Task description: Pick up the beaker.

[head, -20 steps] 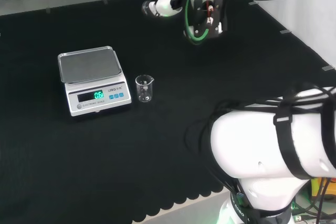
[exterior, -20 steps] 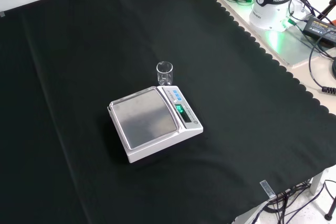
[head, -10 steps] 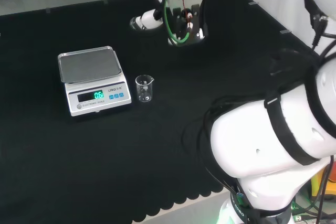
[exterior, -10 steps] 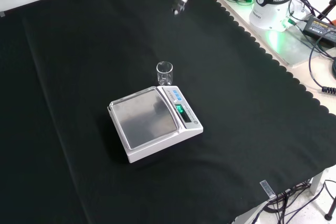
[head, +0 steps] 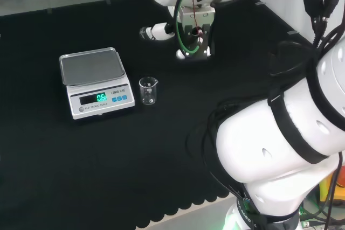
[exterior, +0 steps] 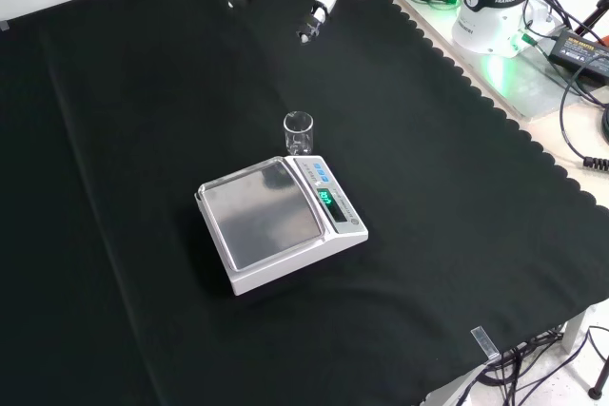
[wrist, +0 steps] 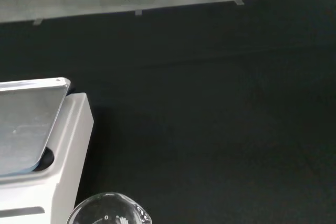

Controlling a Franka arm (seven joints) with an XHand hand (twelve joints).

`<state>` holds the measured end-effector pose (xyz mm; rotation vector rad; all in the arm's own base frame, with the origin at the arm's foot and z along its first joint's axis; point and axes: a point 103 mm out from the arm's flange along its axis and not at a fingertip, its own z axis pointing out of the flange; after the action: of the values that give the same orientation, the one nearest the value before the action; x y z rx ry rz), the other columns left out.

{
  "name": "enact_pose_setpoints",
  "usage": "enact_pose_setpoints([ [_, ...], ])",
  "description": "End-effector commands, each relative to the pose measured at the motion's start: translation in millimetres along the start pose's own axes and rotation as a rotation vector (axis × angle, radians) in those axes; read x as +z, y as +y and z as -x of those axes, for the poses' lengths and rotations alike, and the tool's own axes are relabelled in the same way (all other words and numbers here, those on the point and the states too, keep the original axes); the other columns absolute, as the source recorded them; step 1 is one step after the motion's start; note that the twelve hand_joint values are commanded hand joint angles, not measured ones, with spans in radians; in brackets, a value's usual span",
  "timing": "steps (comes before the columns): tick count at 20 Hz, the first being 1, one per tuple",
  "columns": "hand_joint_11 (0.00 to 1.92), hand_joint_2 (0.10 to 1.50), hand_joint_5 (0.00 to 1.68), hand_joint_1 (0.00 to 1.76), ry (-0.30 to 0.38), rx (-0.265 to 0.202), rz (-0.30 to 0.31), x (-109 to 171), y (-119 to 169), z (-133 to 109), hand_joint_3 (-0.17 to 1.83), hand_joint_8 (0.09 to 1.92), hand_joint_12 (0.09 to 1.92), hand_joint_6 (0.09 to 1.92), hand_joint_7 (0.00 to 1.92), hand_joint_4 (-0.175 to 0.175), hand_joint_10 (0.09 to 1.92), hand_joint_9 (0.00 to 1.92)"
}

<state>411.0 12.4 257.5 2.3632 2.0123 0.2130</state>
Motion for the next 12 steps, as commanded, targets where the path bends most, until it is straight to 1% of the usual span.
enact_pose_setpoints([
  [1,0.51,0.7,0.48,0.49,0.066,0.02,0.025,40,-4,11,0.11,0.84,1.43,0.09,0.32,0.015,0.76,0.62],
  [5,0.5,0.7,0.49,0.49,0.048,0.006,-0.009,53,-1,0,0.1,0.84,1.44,0.09,0.32,0.013,0.76,0.62],
  [7,0.5,0.71,0.49,0.49,0.025,-0.009,-0.032,59,-1,-7,0.1,0.84,1.44,0.09,0.32,0.012,0.76,0.61],
  [12,0.5,0.71,0.49,0.49,0.034,-0.009,-0.058,72,-1,-14,0.1,0.85,1.44,0.09,0.32,0.009,0.77,0.61],
])
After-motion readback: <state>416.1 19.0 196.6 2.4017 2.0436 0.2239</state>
